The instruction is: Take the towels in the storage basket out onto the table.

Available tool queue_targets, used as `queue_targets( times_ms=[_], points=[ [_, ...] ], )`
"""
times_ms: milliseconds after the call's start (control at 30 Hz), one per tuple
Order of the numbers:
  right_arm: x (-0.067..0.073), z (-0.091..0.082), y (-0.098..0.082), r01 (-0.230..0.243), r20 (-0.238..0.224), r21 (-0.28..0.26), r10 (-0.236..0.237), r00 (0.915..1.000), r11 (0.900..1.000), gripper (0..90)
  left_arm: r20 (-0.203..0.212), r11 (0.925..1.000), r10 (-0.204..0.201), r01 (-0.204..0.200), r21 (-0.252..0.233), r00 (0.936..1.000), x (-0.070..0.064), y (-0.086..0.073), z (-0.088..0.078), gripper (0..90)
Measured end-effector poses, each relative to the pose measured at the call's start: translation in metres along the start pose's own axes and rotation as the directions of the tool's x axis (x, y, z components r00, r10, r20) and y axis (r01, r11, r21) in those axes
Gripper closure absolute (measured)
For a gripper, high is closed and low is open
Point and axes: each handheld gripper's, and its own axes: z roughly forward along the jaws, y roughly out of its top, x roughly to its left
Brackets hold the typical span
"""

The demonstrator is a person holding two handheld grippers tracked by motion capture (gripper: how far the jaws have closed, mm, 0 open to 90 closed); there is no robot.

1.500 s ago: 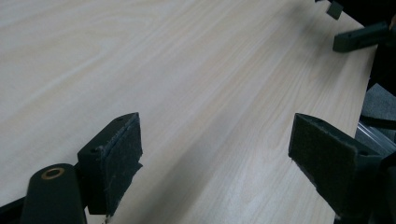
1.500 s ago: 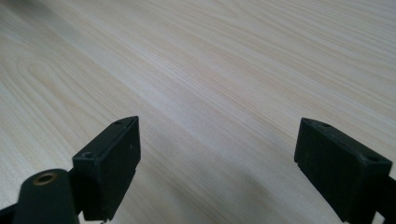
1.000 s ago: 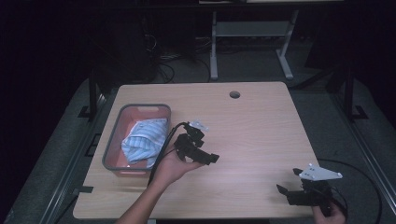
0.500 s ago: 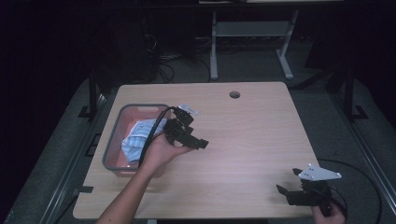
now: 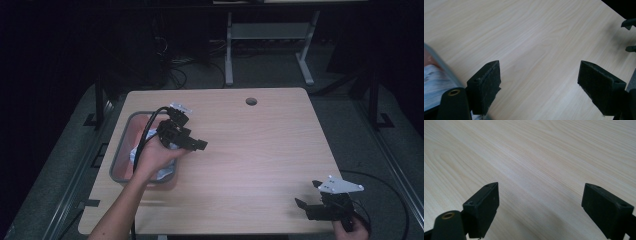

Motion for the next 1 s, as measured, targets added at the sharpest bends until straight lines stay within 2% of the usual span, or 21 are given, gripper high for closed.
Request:
queue_targets(
  times_ms=[133, 300, 567, 767, 967, 1000],
  points=[
    [0.000, 0.000, 0.000, 0.002, 0.001, 0.001, -0.002, 1.0000, 1.000, 13.9, -0.013, 0.9996, -0.027, 0.027, -0.008, 0.9995, 0.013, -0.004, -0.011, 18.3],
    [0.000, 0.001, 0.000, 0.008, 0.000, -0.002, -0.008, 1.0000, 1.000, 13.9, -0.037, 0.9984, -0.054, 0.054, -0.019, 0.9978, 0.024, -0.009, -0.019, 18.8],
    [0.001, 0.001, 0.000, 0.009, 0.000, 0.001, -0.009, 1.0000, 1.000, 13.9, -0.071, 0.9922, -0.120, 0.117, -0.041, 0.9903, 0.048, -0.025, -0.031, 19.3],
    [0.001, 0.001, 0.000, 0.006, -0.003, 0.004, -0.006, 1.0000, 1.000, 13.9, -0.096, 0.9843, -0.175, 0.171, -0.043, 0.9799, 0.065, -0.040, -0.036, 19.9],
    [0.002, 0.002, 0.001, 0.015, -0.005, 0.003, -0.015, 0.9999, 1.000, 13.9, -0.135, 0.9710, -0.239, 0.236, -0.040, 0.9616, 0.081, -0.056, -0.033, 18.7],
    [0.002, 0.002, 0.001, 0.014, -0.009, 0.010, -0.014, 0.9999, 1.000, 13.9, -0.149, 0.9682, -0.250, 0.248, -0.035, 0.9567, 0.084, -0.058, -0.030, 18.7]
  ],
)
